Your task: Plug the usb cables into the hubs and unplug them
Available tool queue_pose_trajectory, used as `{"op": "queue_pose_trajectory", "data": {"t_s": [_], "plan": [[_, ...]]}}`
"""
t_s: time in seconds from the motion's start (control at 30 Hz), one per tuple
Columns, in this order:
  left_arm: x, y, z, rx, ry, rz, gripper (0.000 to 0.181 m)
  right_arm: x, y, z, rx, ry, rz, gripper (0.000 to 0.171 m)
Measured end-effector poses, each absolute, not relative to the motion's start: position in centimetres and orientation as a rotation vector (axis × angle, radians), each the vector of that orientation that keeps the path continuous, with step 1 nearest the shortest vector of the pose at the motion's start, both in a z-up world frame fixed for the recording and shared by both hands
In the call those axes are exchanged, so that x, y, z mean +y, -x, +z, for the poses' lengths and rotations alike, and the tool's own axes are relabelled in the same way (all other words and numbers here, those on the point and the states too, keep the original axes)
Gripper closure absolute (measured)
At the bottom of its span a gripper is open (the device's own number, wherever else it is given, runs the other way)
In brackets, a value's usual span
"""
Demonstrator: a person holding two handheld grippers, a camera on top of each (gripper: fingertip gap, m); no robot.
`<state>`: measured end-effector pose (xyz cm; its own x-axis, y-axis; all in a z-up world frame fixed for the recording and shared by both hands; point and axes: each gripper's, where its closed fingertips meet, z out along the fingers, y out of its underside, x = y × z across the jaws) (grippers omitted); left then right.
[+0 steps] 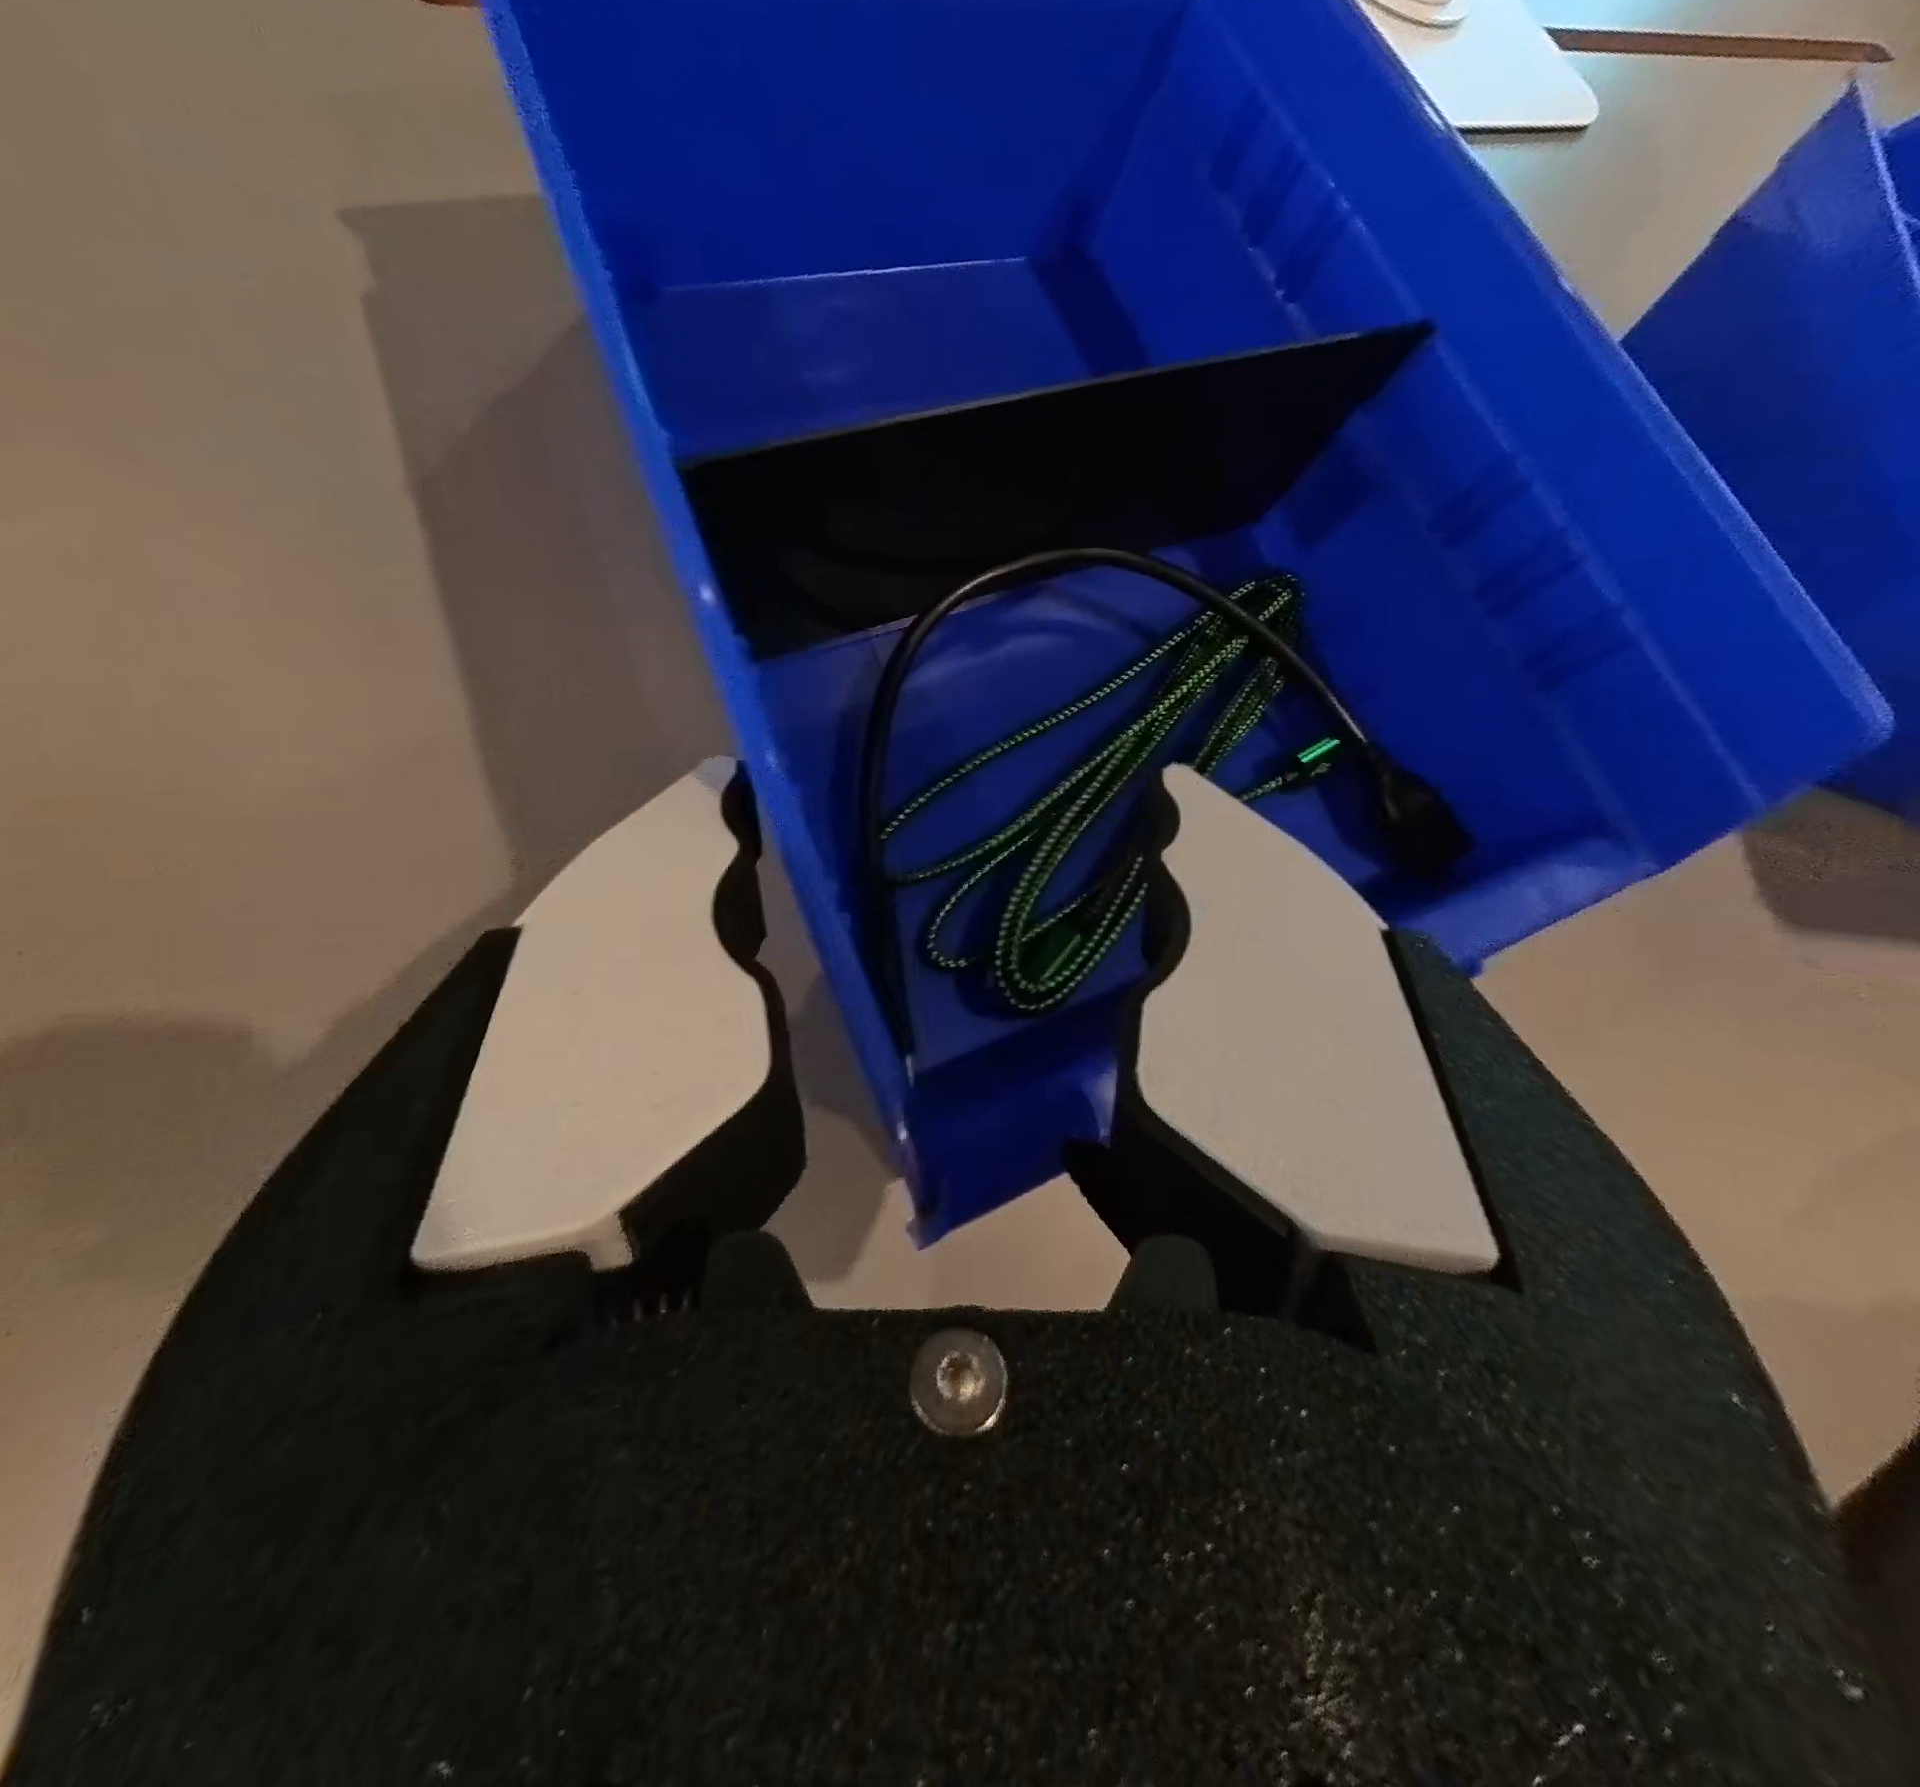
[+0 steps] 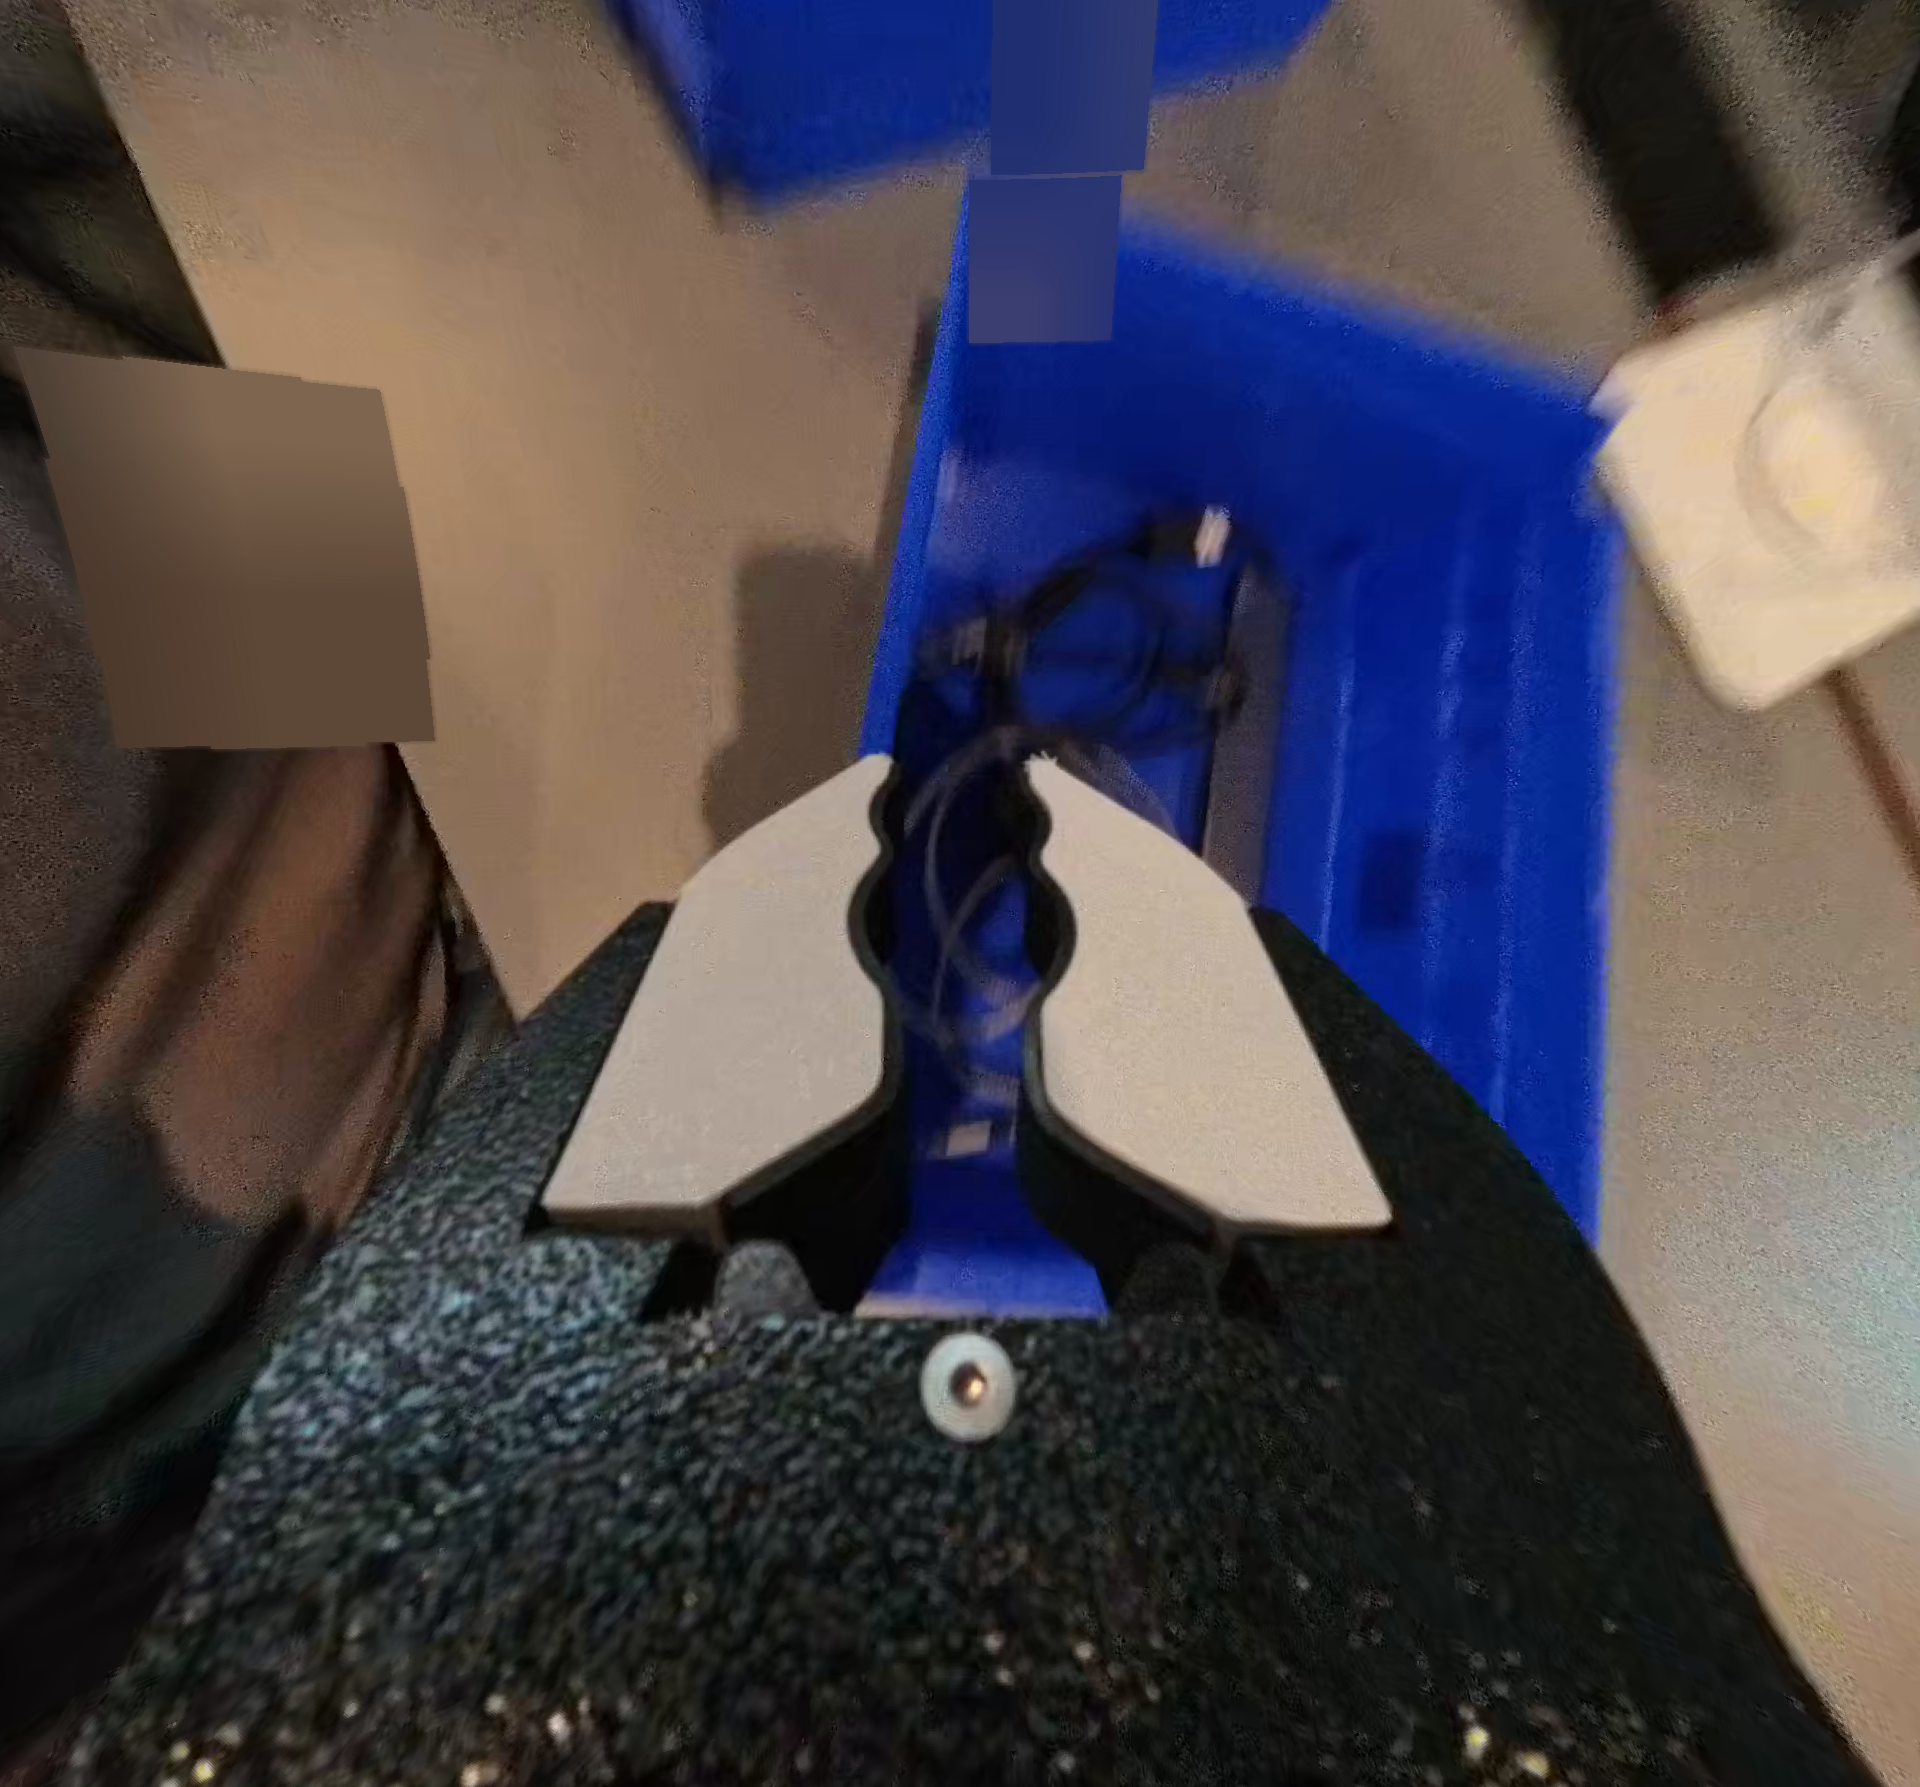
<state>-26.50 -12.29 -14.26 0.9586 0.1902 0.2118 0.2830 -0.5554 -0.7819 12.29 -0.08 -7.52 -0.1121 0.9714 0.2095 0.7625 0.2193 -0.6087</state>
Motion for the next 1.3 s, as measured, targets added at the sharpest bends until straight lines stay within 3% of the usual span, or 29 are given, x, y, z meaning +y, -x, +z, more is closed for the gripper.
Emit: {"op": "queue_pose_trajectory", "data": {"t_s": [0.1, 0.2, 0.5, 0.6, 0.7, 1.1, 1.2, 1.3], "plan": [[-11.8, 26.5, -14.7, -0.332, 2.193, -0.099, 0.109, 2.0, -6.6, -1.9, -1.777, 1.501, 0.734, 0.136], [-11.7, 26.5, -14.7, -0.339, 2.190, -0.095, 0.109, 4.2, 1.0, -1.1, -1.723, 1.593, 0.804, 0.125], [-11.7, 26.5, -14.5, -0.343, 2.143, -0.187, 0.109, 3.9, 16.1, -10.8, -1.963, 2.262, 0.690, 0.093], [-11.7, 26.5, -14.5, -0.337, 2.132, -0.213, 0.108, 4.9, 17.0, -13.9, -2.000, 2.343, 0.503, 0.101], [-11.8, 26.4, -14.2, -0.336, 2.113, -0.244, 0.108, 4.4, 18.1, -14.6, -2.065, 2.386, 0.584, 0.150], [-12.1, 26.6, -10.6, -0.272, 1.925, -0.269, 0.111, 16.2, 23.6, -13.9, -2.328, 1.985, 0.244, 0.158], [-11.7, 26.2, -10.2, -0.259, 1.886, -0.308, 0.111, 16.3, 23.6, -10.8, -2.264, 1.894, 0.416, 0.123], [-11.3, 25.7, -10.2, -0.247, 1.882, -0.331, 0.111, 14.0, 18.8, -6.0, -2.246, 1.819, 0.689, 0.103]]}}
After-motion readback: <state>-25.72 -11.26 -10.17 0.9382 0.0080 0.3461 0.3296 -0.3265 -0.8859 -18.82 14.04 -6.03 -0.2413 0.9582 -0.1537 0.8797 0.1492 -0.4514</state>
